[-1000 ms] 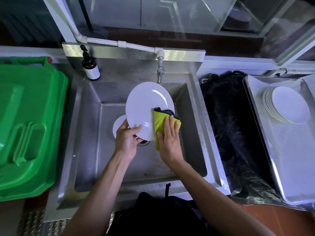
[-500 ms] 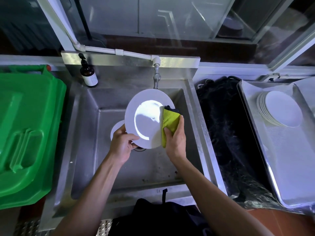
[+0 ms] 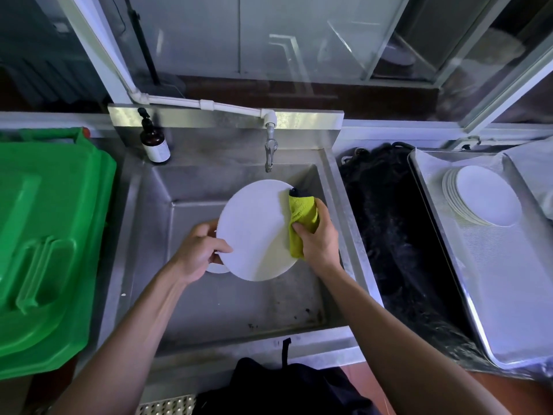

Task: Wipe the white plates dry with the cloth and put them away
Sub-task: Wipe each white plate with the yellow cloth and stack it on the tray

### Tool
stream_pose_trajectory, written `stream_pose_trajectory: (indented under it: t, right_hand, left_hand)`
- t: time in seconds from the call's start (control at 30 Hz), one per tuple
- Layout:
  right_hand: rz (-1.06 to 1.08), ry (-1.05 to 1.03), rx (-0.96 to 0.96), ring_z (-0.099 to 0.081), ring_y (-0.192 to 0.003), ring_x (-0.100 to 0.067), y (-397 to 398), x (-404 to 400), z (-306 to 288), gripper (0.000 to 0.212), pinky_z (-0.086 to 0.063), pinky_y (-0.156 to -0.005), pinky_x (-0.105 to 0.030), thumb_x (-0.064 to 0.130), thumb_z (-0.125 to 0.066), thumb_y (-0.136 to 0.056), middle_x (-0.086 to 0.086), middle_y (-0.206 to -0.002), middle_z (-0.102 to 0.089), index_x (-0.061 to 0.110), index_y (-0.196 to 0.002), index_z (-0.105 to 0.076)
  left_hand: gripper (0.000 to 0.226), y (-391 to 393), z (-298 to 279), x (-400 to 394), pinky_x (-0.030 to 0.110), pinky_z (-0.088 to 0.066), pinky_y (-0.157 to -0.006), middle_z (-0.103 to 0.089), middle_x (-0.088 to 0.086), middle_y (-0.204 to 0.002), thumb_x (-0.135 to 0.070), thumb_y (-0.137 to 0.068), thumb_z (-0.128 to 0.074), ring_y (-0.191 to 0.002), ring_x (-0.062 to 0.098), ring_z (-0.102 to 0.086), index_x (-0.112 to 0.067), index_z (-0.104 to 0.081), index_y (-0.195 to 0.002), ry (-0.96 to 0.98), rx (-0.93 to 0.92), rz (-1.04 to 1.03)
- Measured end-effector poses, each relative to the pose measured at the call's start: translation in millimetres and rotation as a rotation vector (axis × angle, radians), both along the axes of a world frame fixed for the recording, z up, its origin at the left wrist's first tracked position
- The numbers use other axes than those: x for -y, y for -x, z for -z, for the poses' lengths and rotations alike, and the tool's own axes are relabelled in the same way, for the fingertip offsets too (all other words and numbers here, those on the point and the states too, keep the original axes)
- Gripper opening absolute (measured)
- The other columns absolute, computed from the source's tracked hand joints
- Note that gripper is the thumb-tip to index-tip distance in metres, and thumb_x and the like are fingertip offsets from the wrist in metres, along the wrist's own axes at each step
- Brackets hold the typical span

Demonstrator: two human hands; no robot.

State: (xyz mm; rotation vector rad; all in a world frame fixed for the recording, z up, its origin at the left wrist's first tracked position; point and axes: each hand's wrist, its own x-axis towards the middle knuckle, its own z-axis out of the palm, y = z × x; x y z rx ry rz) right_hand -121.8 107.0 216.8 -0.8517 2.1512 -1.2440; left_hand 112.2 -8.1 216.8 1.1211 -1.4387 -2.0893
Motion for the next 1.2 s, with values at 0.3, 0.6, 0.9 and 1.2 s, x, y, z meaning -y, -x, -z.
stream_pose_trajectory:
  t: [0.3, 0.6, 0.9, 1.2]
  right_hand:
    - [-0.157, 0.044, -0.179, -0.051, -0.105, 0.02, 12.1, 6.9, -14.8, 0.067, -0.032, -0.087, 0.004, 0.007, -0.074, -0.08, 0.04, -0.114, -0.059, 0.029, -0.139, -0.052]
    - [-0.138, 0.081, -0.217, -0.058, -0.113, -0.015, 12.2, 15.1, -26.2, 0.054, -0.049, -0.098, -0.038, 0.014, -0.074, -0.081, 0.006, -0.123, -0.063, 0.026, -0.131, -0.056]
    - [-0.098, 0.212, -0.466, -0.047, -0.098, -0.013, 12.6, 5.0, -22.1, 0.054, -0.048, -0.084, -0.041, -0.007, -0.065, -0.079, 0.009, -0.108, -0.052, 0.025, -0.119, -0.048]
    - [-0.051, 0.288, -0.614, -0.039, -0.088, -0.014, 6.5, 3.2, -29.0, 0.064, -0.04, -0.073, -0.041, -0.021, -0.063, -0.07, -0.001, -0.099, -0.051, 0.022, -0.113, -0.043]
  left_hand:
    - [0.043, 10.1, -32.8, 22.3, 0.025, -0.053, -0.056, -0.073, -0.008, -0.082, -0.009, -0.061, -0.065, -0.074, 0.007, -0.069, -0.039, -0.077, -0.088, 0.155, 0.199, 0.253]
    - [0.077, 30.3, -45.8, 38.1, 0.019, -0.049, -0.078, -0.077, -0.013, -0.098, 0.02, -0.08, -0.055, -0.088, 0.001, -0.065, -0.052, -0.074, -0.101, 0.333, 0.269, 0.322]
    - [0.053, 44.2, -4.9, 8.7, 0.03, -0.052, -0.068, -0.076, -0.017, -0.083, -0.003, -0.071, -0.054, -0.08, 0.01, -0.069, -0.048, -0.076, -0.088, 0.285, 0.34, 0.017]
    - [0.048, 32.0, 17.8, -8.8, 0.044, -0.061, -0.074, -0.074, 0.02, -0.115, -0.038, -0.1, -0.046, -0.1, 0.041, -0.074, 0.0, -0.066, -0.121, -0.564, 0.05, -0.255]
